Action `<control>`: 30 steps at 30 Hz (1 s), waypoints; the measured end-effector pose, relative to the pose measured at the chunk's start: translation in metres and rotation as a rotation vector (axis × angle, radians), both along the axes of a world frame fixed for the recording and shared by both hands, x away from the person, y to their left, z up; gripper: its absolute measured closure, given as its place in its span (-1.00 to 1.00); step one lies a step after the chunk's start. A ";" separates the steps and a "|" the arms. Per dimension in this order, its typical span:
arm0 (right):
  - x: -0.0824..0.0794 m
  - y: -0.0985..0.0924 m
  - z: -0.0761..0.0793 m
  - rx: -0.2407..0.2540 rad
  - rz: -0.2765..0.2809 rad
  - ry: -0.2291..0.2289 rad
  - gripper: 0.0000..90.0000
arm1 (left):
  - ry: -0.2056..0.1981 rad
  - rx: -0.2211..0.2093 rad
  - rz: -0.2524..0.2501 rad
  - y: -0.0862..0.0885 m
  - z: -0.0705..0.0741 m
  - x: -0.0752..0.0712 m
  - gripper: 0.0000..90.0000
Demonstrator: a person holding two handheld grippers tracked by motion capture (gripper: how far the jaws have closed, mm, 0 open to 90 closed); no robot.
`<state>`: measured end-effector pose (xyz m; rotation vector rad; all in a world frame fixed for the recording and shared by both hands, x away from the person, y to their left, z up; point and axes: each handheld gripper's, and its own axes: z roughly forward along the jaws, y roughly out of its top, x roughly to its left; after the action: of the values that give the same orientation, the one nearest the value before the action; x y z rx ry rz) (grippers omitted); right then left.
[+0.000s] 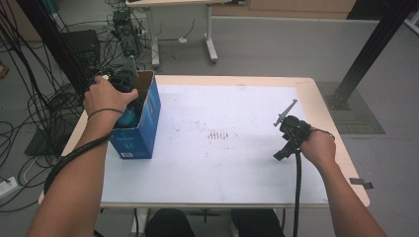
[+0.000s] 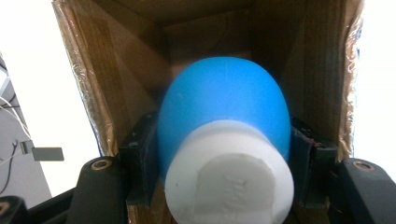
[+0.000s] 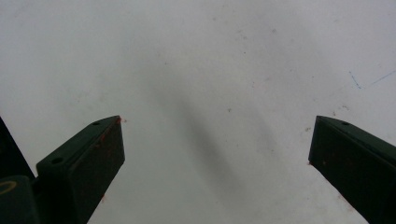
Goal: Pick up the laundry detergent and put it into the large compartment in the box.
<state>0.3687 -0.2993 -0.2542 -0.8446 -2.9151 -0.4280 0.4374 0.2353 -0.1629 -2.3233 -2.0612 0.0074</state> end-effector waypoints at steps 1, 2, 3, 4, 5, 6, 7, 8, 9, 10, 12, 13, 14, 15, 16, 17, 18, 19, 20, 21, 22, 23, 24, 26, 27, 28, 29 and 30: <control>0.000 0.000 0.000 0.001 0.001 0.000 -0.92 | -0.001 0.000 -0.001 0.000 0.000 0.000 -0.17; 0.000 0.000 0.000 0.002 0.001 -0.001 -0.92 | -0.002 0.000 0.000 0.000 0.000 0.000 -0.17; 0.000 0.000 0.000 0.002 0.003 -0.001 -0.92 | 0.000 0.001 0.000 0.000 0.000 0.000 -0.17; 0.000 0.000 0.000 0.001 0.003 -0.001 -0.92 | -0.002 0.002 -0.002 -0.001 0.000 -0.001 -0.17; 0.000 0.000 0.000 0.001 0.003 -0.001 -0.92 | -0.002 0.002 -0.002 -0.001 0.000 -0.001 -0.17; 0.000 0.000 0.001 0.001 0.000 -0.002 -0.92 | -0.002 0.001 -0.001 0.000 0.000 -0.001 -0.17; 0.000 0.000 0.001 0.000 0.002 -0.002 -0.92 | -0.002 0.001 -0.001 0.000 0.000 -0.001 -0.17; 0.000 0.000 0.001 0.000 0.002 -0.002 -0.92 | -0.003 0.001 -0.001 0.000 0.000 -0.001 -0.17; 0.000 0.000 0.001 0.001 0.002 -0.003 -0.92 | -0.004 -0.002 0.004 0.000 0.000 -0.001 -0.17; 0.000 -0.001 0.001 0.002 0.002 -0.003 -0.92 | -0.004 0.000 0.003 0.000 0.000 -0.001 -0.17; 0.000 0.000 0.001 -0.002 0.003 -0.002 -0.92 | -0.003 0.000 0.004 0.000 0.000 -0.001 -0.17; 0.000 0.000 0.001 0.000 0.003 -0.002 -0.92 | -0.003 -0.001 0.005 0.000 0.000 -0.001 -0.17; 0.000 0.000 0.001 0.000 0.003 -0.002 -0.92 | -0.003 -0.001 0.004 0.000 0.000 -0.001 -0.17; 0.000 0.000 0.001 -0.001 0.003 -0.001 -0.92 | -0.003 -0.001 0.005 0.000 0.000 -0.001 -0.17; 0.000 0.000 0.001 -0.001 0.004 -0.002 -0.92 | -0.002 0.000 0.005 0.000 0.000 -0.001 -0.17; 0.000 0.000 0.001 0.000 0.004 -0.001 -0.92 | 0.000 0.001 0.001 0.000 0.000 0.000 -0.17; 0.000 0.000 0.001 0.000 0.003 -0.001 -0.92 | -0.002 0.001 0.001 -0.001 0.000 -0.001 -0.17; 0.000 0.000 0.001 -0.001 0.001 -0.001 -0.92 | -0.003 0.002 0.001 -0.001 0.000 -0.001 -0.17; 0.000 0.000 0.001 0.000 0.001 0.000 -0.92 | -0.003 0.002 0.001 -0.001 0.000 -0.001 -0.17; 0.000 0.000 0.001 0.000 0.001 0.000 -0.92 | -0.003 0.002 0.001 -0.001 0.000 -0.001 -0.17; 0.000 0.000 0.001 0.001 0.003 -0.003 -0.92 | -0.003 0.003 0.000 -0.001 0.000 -0.001 -0.17; 0.000 0.000 0.002 0.000 0.002 -0.003 -0.92 | -0.003 0.002 0.004 -0.001 0.000 -0.001 -0.17; -0.001 0.000 0.002 0.001 0.002 -0.004 -0.92 | -0.003 0.002 0.005 -0.001 0.000 -0.001 -0.17; 0.000 0.000 0.002 -0.002 0.003 -0.003 -0.92 | -0.002 0.002 0.004 -0.001 0.000 -0.001 -0.17; -0.001 0.000 0.002 -0.002 0.003 -0.004 -0.92 | -0.002 0.001 0.006 -0.001 0.000 -0.001 -0.17; -0.001 0.000 0.003 -0.002 0.002 -0.004 -0.92 | -0.002 0.001 0.006 -0.001 0.000 -0.001 -0.17; -0.001 0.000 0.003 -0.003 0.002 -0.005 -0.92 | -0.003 0.001 0.008 0.000 0.000 -0.001 -0.17; -0.001 0.000 0.003 -0.005 0.002 -0.005 -0.92 | -0.002 0.001 0.009 0.000 0.000 0.000 -0.17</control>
<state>0.3681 -0.2992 -0.2509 -0.8427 -2.9227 -0.4243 0.4370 0.2349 -0.1630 -2.3139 -2.0723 0.0049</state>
